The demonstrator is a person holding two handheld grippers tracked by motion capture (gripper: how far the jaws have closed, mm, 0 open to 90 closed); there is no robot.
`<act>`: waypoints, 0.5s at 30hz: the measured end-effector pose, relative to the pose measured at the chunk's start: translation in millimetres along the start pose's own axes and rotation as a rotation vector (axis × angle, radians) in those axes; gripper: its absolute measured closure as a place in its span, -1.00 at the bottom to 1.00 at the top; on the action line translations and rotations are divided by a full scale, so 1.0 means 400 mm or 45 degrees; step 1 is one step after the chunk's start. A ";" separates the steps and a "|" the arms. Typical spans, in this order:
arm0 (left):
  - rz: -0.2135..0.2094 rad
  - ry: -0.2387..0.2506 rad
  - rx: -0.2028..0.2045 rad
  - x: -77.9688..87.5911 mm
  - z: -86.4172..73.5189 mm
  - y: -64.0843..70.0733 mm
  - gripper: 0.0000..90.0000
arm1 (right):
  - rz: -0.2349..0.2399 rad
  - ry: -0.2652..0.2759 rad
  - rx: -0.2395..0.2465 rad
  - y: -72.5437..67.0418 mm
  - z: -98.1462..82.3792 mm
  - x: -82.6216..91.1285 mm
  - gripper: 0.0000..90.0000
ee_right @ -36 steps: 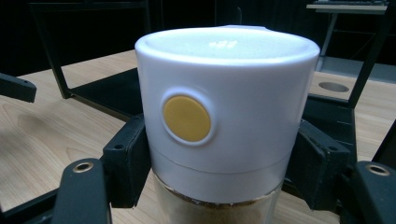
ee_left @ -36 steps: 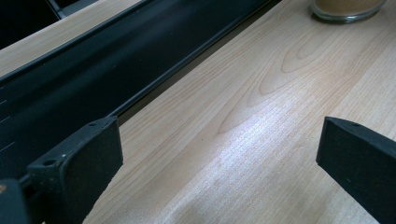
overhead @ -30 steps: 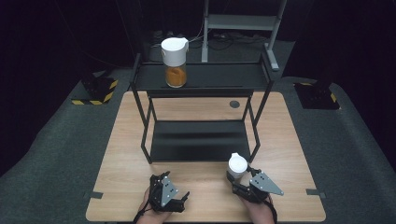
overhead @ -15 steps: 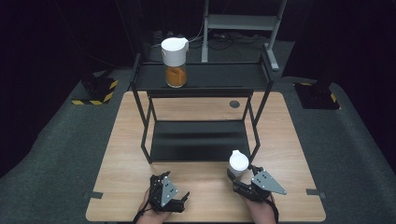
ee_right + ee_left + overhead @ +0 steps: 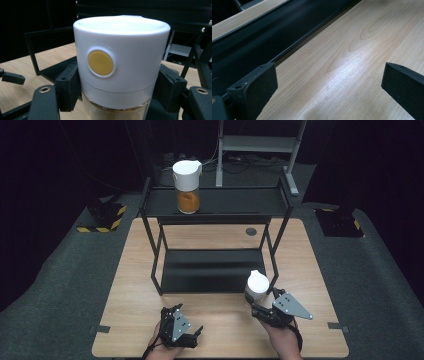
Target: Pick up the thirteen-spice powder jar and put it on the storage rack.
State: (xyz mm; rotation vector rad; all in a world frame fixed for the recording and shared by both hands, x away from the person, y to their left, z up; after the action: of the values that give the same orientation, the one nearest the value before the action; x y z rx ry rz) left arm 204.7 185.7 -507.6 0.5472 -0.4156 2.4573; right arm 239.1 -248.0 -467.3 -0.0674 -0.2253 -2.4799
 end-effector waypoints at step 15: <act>-0.006 0.003 0.000 0.001 -0.001 -0.003 -0.98 | 0.030 0.068 0.016 0.030 0.097 0.000 -0.34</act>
State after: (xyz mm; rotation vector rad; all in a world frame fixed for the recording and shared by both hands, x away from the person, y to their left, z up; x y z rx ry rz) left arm 205.2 187.1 -507.4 0.5441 -0.4131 2.4534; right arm 246.2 -250.8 -427.5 0.0015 -0.2159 -2.4528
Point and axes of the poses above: each handheld gripper's, and its own axes: x roughly backward along the jaws, z roughly out of its top, y roughly to its right, the point moved 4 cm from there along -x, roughly forward along the jaws, and after that the axes turned 5 degrees about x, right-handed, at the moved point
